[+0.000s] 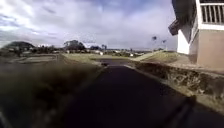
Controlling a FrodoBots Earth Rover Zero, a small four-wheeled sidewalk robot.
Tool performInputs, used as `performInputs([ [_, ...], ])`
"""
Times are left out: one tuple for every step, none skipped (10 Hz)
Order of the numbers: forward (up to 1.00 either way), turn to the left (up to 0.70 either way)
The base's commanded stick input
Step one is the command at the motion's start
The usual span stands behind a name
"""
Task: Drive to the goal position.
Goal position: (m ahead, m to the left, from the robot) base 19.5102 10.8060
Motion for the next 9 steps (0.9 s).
performInputs([
  [0.70, 0.00],
  [0.70, -0.11],
  [0.70, -0.35],
  [0.70, -0.35],
  [0.70, -0.35],
  [0.70, -0.35],
  [0.70, -0.35],
  [0.70, -0.35],
  [0.70, -0.35],
])
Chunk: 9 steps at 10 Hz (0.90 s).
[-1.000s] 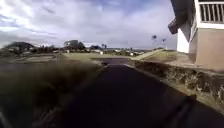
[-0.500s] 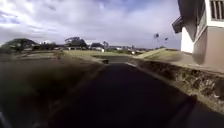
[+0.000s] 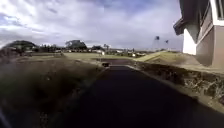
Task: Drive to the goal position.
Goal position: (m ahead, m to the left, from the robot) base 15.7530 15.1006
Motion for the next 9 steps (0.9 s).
performInputs([
  [0.70, -0.35],
  [0.70, -0.35],
  [0.70, -0.35],
  [0.70, -0.33],
  [0.70, -0.04],
  [0.70, 0.00],
  [0.70, 0.00],
  [0.70, 0.00],
  [0.70, 0.00],
])
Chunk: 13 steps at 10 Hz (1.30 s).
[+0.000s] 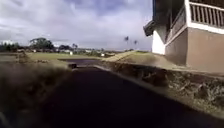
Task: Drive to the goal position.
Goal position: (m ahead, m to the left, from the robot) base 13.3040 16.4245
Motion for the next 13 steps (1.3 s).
performInputs([
  [0.70, 0.00],
  [0.70, 0.00],
  [0.70, 0.00],
  [0.70, 0.00],
  [0.70, 0.00],
  [0.70, 0.00],
  [0.70, 0.00],
  [0.70, 0.00],
  [0.70, 0.00],
  [0.70, 0.00],
  [0.70, 0.00],
  [0.70, 0.00],
  [0.70, 0.00],
])
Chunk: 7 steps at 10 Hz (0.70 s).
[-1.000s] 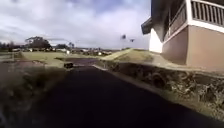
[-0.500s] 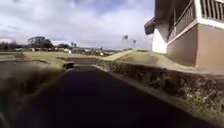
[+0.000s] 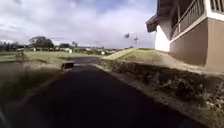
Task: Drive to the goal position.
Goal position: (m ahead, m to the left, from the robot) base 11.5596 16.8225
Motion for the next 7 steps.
performInputs([
  [0.70, 0.00],
  [0.70, 0.00],
  [0.70, 0.00],
  [0.70, 0.00],
  [0.70, 0.00],
  [0.70, 0.00],
  [0.70, 0.00],
])
